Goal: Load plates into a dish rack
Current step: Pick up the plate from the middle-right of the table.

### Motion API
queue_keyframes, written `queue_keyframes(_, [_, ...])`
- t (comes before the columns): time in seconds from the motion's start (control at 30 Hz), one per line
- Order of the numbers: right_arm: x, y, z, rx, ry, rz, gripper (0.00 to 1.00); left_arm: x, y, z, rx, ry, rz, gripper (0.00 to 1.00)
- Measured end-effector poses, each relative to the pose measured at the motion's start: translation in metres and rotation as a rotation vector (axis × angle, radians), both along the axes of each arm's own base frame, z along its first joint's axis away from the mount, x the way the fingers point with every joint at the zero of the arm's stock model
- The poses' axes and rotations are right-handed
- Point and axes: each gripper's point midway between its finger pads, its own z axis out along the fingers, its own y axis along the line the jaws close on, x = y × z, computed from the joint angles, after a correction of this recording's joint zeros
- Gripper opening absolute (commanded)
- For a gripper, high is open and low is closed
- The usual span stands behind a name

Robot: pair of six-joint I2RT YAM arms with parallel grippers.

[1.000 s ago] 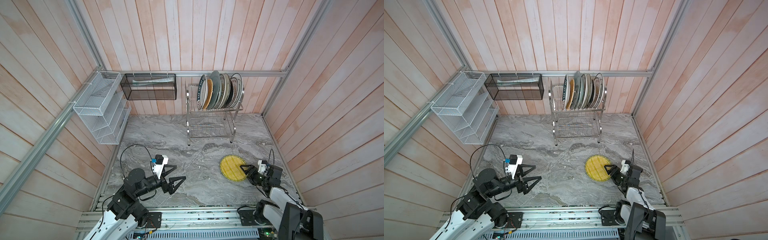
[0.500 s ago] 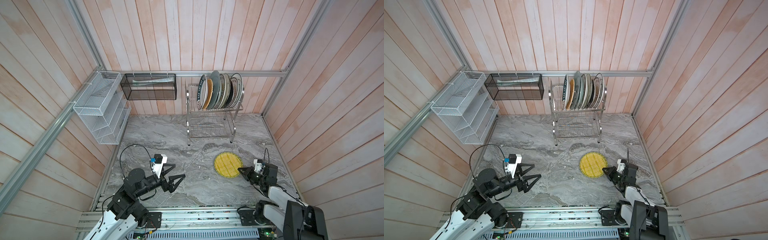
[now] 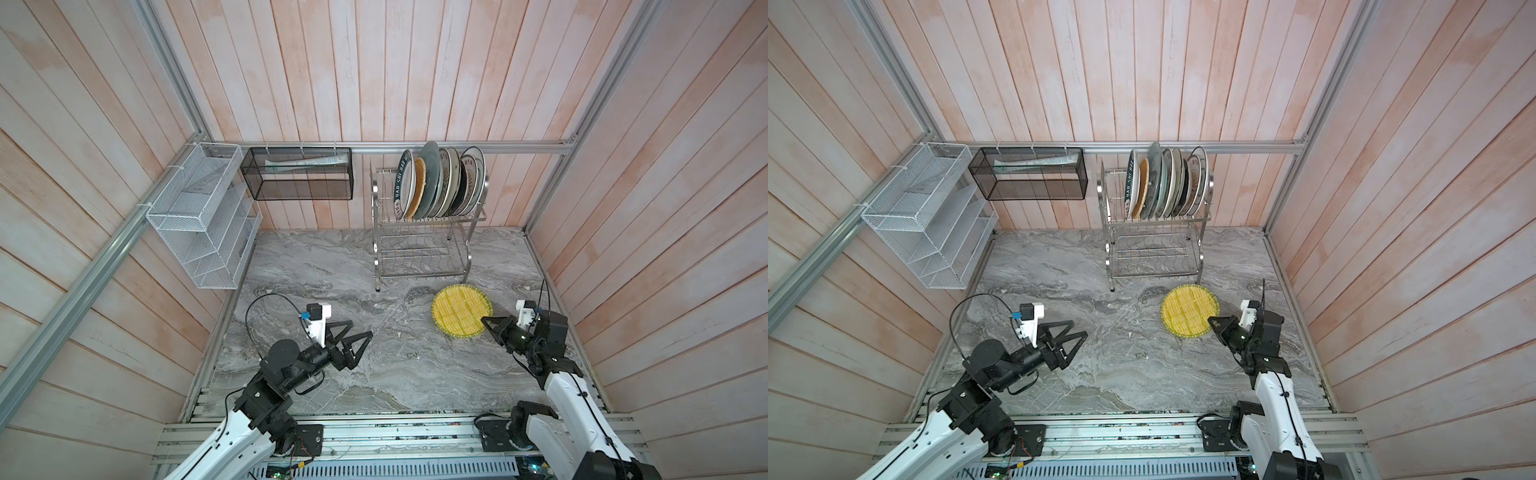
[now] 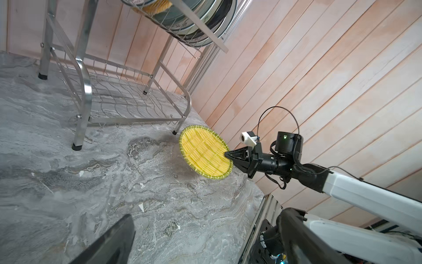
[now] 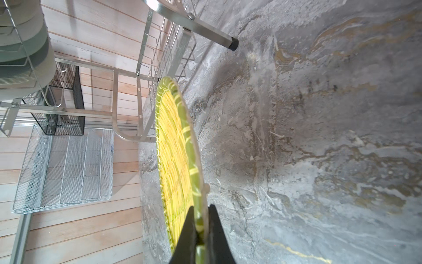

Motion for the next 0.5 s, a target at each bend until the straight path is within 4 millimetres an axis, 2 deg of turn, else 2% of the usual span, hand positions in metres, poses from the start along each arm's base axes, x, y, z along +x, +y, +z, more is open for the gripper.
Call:
queue_keyframes(0.27, [0.007, 0.025, 0.041, -0.008, 0.01, 0.025, 0.0, -0.016, -0.091, -0.016, 0.156, -0.161, -0.145, 1.0])
queue_keyframes(0.37, [0.01, 0.035, 0.052, -0.027, 0.033, 0.024, 0.0, -0.019, -0.125, -0.011, 0.245, -0.295, -0.173, 1.0])
queue_keyframes(0.5, [0.009, 0.043, 0.051, -0.044, 0.093, 0.004, 0.0, -0.019, -0.167, -0.001, 0.384, -0.495, -0.187, 1.0])
